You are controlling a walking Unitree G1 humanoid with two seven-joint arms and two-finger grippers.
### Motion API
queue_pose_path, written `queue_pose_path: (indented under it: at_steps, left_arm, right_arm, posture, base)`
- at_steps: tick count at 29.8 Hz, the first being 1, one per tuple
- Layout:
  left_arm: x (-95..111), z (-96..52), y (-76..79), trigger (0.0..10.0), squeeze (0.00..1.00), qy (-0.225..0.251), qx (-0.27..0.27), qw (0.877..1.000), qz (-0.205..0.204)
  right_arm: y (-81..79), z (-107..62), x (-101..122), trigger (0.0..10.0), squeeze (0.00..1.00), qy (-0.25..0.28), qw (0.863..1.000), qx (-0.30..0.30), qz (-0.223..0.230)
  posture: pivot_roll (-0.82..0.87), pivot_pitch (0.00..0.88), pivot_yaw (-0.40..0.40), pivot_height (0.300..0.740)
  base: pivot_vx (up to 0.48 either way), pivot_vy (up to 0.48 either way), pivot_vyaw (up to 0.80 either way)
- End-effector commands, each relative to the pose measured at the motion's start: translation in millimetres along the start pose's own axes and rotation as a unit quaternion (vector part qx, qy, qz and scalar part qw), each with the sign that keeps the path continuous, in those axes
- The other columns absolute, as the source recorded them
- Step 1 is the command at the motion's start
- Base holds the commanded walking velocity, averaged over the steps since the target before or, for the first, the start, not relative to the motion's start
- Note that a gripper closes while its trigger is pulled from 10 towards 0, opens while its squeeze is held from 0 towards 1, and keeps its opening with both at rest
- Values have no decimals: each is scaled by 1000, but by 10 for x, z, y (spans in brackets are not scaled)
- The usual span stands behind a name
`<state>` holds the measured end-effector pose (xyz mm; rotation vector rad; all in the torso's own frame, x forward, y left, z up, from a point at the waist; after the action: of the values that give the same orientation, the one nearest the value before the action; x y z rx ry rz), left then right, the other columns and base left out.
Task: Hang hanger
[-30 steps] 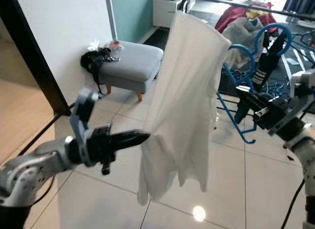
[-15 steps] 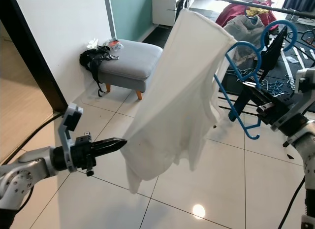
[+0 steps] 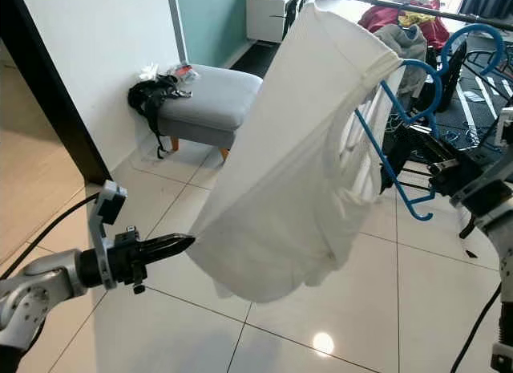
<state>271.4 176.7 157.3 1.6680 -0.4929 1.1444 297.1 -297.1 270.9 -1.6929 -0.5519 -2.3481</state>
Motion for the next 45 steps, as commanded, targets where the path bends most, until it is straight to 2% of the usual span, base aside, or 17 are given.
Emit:
queue_pose_path:
  at_steps: [1,2,3,4,5,9,10,11,12,19,20,23,30,33,38,42,45]
  left_arm:
    - [-64,19,15,0,0,-20,3,1000,1]
    - [-64,19,15,0,0,-20,3,1000,1]
    - [6,107,84,3451,0,-3,-14,1000,11]
    - [77,182,144,9686,0,16,-27,999,21]
    - [180,268,221,10000,0,46,-45,997,29]
    - [414,405,404,10000,0,116,-96,988,33]
    - [447,415,447,10000,306,123,-111,986,29]
    - [464,414,483,10000,910,127,-125,984,25]
    - [469,404,518,10000,1000,125,-139,982,22]
    - [430,355,589,10000,1000,91,-162,982,28]
    - [234,265,512,10000,1000,-5,-135,989,59]
    - [130,173,415,10000,1000,-67,-99,989,87]
    - [700,71,367,10000,1000,37,-46,986,154]
    - [1151,1,632,10000,1000,71,-100,969,213]
    - [1354,-27,763,10000,1000,71,-120,956,258]
    - [1560,16,982,10000,1000,3,-161,922,352]
    - [1558,111,996,10000,1000,-61,-174,903,388]
  right_arm:
    - [-25,-9,101,10000,0,25,1000,10,-1]
    - [-25,-9,101,10000,0,25,1000,10,-1]
    - [-78,-4,71,10000,0,16,999,29,-4]
    - [-117,-2,42,10000,0,8,999,42,-6]
    - [-151,1,14,10000,0,1,999,53,-8]
    - [-187,0,-16,10000,0,-4,998,69,-9]
    - [-194,-1,-11,10000,0,-2,997,73,-10]
    - [-200,-3,-4,10000,0,0,997,76,-10]
    - [-206,-5,7,10000,0,3,997,79,-10]
    - [-235,-19,65,10000,0,17,995,98,-12]
    - [-277,-29,124,10000,0,32,993,117,-10]
    - [-299,-47,155,10000,0,40,990,133,-6]
    - [-436,-183,141,10000,0,21,973,232,6]
    - [-600,-242,114,10000,0,-5,950,312,20]
    - [-641,-243,82,10000,0,-21,942,334,18]
    - [-609,-126,47,10000,0,-44,937,345,-14]
    - [-606,20,-4,10000,0,-71,930,357,-45]
  posture:
    - [-56,110,-38,740]
    - [-56,110,-38,740]
    - [-56,109,-40,740]
    - [-56,109,-40,740]
    - [-56,109,-40,740]
    - [-57,111,-40,740]
    - [-57,111,-40,740]
    - [-57,112,-39,740]
    - [-58,111,-38,740]
    - [-58,112,-38,740]
    - [-53,114,-35,740]
    - [-53,114,-35,740]
    - [-51,112,-38,740]
    - [-47,104,-36,740]
    - [-42,100,-35,740]
    - [-37,89,-34,740]
    - [-31,80,-35,740]
  base:
    - [0,0,0]
    - [0,0,0]
    - [0,0,0]
    - [0,0,0]
    - [0,0,0]
    - [0,0,0]
    - [0,0,0]
    - [0,0,0]
    - [0,0,0]
    - [0,0,0]
    - [0,0,0]
    - [0,0,0]
    - [0,0,0]
    - [0,0,0]
    - [0,0,0]
    - [0,0,0]
    - [0,0,0]
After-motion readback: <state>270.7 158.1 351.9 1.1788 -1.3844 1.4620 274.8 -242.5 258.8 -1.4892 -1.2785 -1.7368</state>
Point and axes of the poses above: a point about 5 cm out from each wrist's last joint towards the gripper, its own z axis pointing out of the wrist towards the gripper, its own x axis along the axis of the wrist's last joint, y = z × x, the point moved 1 cm from there along z, pointing out of the wrist towards the gripper, and after that the axes turned 14 degrees about -z, right-handed, at the moved point
